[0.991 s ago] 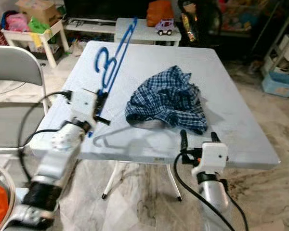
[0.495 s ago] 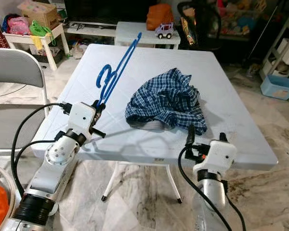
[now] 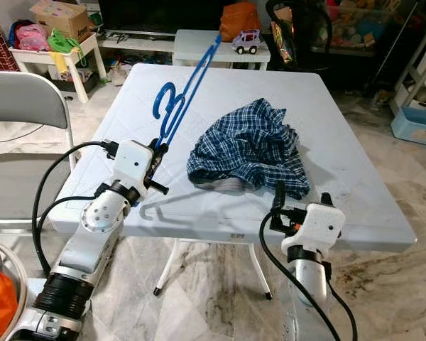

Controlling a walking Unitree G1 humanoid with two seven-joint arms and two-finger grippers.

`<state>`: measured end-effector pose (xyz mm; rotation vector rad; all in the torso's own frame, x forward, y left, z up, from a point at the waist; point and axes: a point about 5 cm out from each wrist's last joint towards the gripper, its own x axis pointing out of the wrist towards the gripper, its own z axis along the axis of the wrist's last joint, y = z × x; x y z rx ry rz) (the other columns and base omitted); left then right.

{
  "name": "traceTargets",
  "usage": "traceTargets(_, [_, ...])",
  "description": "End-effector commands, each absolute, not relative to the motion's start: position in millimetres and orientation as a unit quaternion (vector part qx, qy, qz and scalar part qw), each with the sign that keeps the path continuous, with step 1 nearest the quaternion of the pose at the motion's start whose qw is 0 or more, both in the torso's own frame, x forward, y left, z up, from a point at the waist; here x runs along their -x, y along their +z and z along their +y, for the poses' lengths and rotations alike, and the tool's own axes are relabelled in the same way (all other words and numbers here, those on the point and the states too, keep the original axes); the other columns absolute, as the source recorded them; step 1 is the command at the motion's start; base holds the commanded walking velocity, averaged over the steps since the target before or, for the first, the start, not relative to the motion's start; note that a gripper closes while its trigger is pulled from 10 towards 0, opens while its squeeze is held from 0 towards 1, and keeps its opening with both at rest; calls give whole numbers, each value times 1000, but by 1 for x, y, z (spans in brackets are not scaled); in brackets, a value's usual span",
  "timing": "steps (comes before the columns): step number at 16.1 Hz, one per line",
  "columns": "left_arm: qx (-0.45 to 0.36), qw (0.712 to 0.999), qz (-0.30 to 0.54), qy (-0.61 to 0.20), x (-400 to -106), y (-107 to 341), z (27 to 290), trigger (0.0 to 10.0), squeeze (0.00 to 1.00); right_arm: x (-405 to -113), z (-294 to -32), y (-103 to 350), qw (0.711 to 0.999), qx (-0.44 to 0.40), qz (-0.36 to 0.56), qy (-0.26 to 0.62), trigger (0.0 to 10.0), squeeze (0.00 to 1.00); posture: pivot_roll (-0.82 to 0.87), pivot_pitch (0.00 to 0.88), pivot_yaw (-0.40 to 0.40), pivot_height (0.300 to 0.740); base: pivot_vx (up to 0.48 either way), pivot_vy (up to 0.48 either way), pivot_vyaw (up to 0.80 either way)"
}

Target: Hang hanger

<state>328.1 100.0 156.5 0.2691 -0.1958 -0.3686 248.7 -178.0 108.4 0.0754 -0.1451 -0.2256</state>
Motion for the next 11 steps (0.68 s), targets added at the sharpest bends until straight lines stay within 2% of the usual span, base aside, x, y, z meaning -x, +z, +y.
traceTargets(1, [-137, 969, -101, -182, -329, 156, 97, 10000, 0, -250, -179, 110, 990, -38, -76, -116, 10000, 0, 181, 0, -66, 740, 0, 0, 0])
traceTargets(7, [-129, 969, -133, -163, -334, 174, 89, 10000, 0, -261, -186, 122, 988, -27, -95, -116, 10000, 0, 181, 0, -72, 740, 0, 0, 0])
traceTargets(11, [-130, 970, -127, -163, -331, 168, 89, 10000, 0, -259, -184, 122, 988, -28, -94, -118, 10000, 0, 168, 0, -76, 740, -287, 0, 0])
